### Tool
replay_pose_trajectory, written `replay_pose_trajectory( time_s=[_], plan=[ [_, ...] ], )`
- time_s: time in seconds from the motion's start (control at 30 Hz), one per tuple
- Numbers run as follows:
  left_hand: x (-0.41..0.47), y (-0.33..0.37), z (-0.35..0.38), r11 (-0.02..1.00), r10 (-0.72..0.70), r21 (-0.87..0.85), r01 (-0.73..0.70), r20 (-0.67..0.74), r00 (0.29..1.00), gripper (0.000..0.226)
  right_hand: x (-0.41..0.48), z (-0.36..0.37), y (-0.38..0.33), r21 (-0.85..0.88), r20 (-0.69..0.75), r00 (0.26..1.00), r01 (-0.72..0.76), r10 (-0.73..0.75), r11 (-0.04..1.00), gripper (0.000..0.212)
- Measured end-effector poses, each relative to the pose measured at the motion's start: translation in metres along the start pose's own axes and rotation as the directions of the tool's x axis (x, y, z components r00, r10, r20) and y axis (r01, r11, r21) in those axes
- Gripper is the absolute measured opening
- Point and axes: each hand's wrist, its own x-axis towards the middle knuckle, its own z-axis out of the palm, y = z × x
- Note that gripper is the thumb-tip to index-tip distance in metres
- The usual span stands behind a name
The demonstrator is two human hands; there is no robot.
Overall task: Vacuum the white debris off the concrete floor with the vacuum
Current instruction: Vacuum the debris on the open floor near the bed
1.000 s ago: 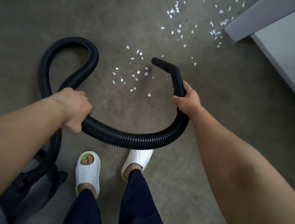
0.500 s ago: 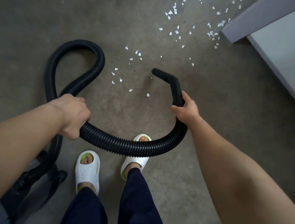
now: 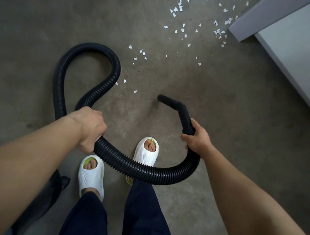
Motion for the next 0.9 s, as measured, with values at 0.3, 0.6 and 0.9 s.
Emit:
replay_pose_trajectory(
  time_s=[0.3, 0.6, 0.9],
  plan=[
    [-0.014, -0.024, 0.023, 0.998, -0.055, -0.014, 0.055, 0.04, 0.998, 0.013, 0.014, 0.036, -0.048, -0.096, 0.097, 0.985, 0.154, -0.145, 0.983, 0.085],
    [-0.035, -0.051, 0.045, 0.987, -0.149, -0.043, 0.152, 0.059, 0.987, 0.015, 0.031, 0.063, -0.103, -0.174, 0.085, 0.969, 0.244, -0.233, 0.954, 0.089],
    [-0.043, -0.06, 0.06, 0.97, -0.217, -0.096, 0.224, 0.077, 0.973, 0.023, 0.044, 0.077, -0.145, -0.326, 0.172, 0.938, 0.341, -0.3, 0.882, 0.088]
  ],
)
